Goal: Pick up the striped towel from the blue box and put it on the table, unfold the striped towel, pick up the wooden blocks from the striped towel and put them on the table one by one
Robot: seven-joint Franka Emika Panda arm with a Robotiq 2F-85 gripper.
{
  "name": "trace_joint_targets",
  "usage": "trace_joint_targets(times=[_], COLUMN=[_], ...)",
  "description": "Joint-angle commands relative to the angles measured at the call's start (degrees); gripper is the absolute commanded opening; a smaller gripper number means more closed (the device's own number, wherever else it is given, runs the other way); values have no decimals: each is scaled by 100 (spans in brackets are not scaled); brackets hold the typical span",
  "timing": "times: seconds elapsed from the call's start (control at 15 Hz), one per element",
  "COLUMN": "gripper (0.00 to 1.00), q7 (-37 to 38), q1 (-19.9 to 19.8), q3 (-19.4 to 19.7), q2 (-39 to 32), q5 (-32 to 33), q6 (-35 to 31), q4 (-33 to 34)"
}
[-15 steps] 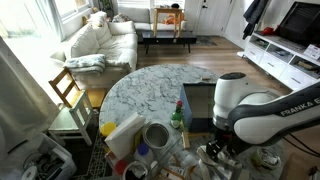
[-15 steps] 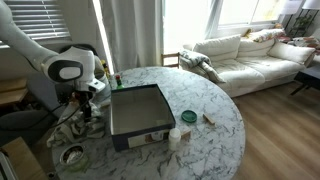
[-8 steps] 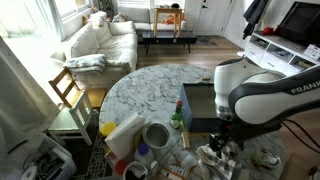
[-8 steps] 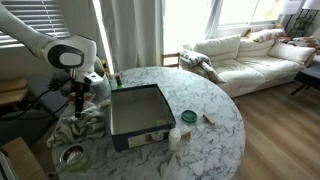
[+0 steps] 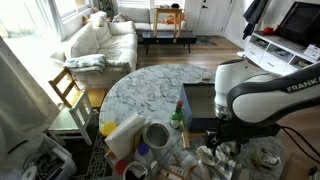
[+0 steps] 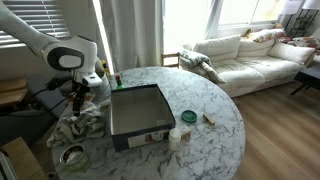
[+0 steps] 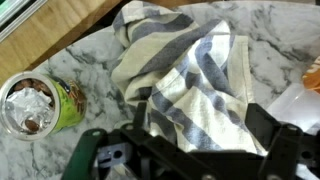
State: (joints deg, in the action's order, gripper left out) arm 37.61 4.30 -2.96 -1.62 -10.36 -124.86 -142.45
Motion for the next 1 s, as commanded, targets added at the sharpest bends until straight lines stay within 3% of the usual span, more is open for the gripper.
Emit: trace_joint_targets(times=[0.0,0.27,0.67,0.8,0.87,0.93], gripper=[100,100,100,91,76,70], q7=[635,808,572,565,578,570], q1=[-9,-6,66,88,99,108], q3=[-21,-35,-152,-194,-212,-228], q2=[159,379,424,391,383,379], q5=[-575,-664,-999,-1216,-1309,-1385], q6=[-154,-63,-614,-963,-1135,-1267], q4=[-251,-494,-904,-987,-1027,-1064])
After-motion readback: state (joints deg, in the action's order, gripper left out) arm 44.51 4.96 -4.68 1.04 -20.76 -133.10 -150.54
